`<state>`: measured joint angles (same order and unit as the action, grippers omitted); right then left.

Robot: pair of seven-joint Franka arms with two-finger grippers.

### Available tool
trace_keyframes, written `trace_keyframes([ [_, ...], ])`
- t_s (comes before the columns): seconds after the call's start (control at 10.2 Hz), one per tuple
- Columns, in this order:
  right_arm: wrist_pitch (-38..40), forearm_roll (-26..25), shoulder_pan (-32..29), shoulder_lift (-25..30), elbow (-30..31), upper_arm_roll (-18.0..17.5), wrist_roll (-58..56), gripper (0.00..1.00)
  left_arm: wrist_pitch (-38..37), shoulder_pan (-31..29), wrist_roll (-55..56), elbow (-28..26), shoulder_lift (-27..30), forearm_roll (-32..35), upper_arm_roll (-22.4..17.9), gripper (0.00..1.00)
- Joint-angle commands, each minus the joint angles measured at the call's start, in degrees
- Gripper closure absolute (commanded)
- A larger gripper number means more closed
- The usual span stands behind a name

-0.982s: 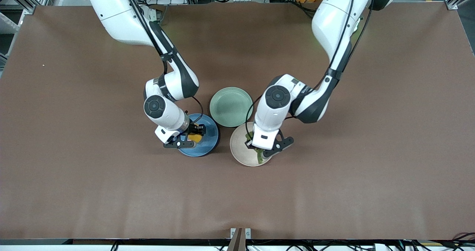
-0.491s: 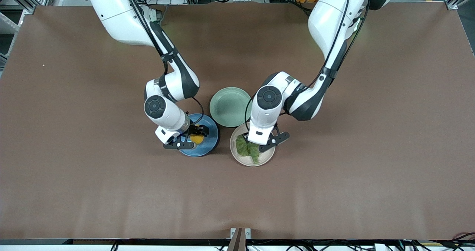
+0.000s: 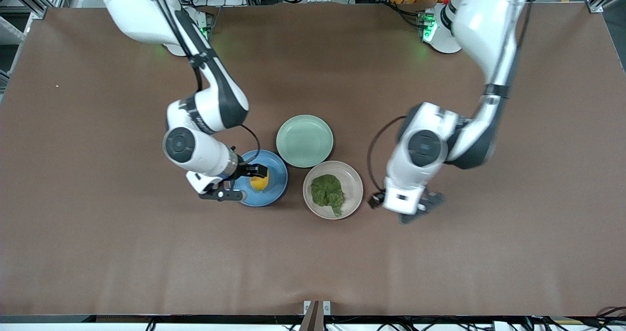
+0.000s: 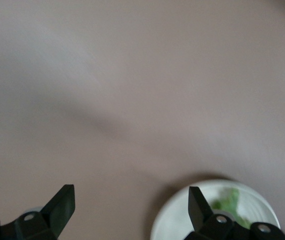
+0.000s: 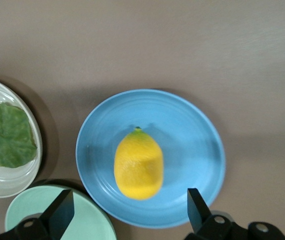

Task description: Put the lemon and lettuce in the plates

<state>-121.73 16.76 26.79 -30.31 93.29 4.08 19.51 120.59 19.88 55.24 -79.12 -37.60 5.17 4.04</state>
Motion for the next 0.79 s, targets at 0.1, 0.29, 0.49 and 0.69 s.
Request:
trace_keyframes([
  [0.1,4.1,-0.4,-5.8,5.4,4.0,0.3,-7.1,0.00,-3.9,-7.6,-8.7,-1.4,2.8,1.2,0.6,0.00],
  [0.29,4.4,-5.1,-8.8,7.0,6.5,2.5,-13.1,0.00,-11.3,-11.3,-15.2,-2.0,4.5,1.1,0.8,0.00],
  [0.49,6.0,-10.1,-11.0,7.7,7.3,3.6,-14.1,0.00,-16.9,-14.0,-15.6,-7.1,9.0,0.4,1.4,0.00],
  [0.69,7.4,-13.2,-13.1,8.8,7.4,5.2,-16.3,0.00,-16.9,-17.2,-17.7,-18.5,17.7,0.2,3.4,0.00],
])
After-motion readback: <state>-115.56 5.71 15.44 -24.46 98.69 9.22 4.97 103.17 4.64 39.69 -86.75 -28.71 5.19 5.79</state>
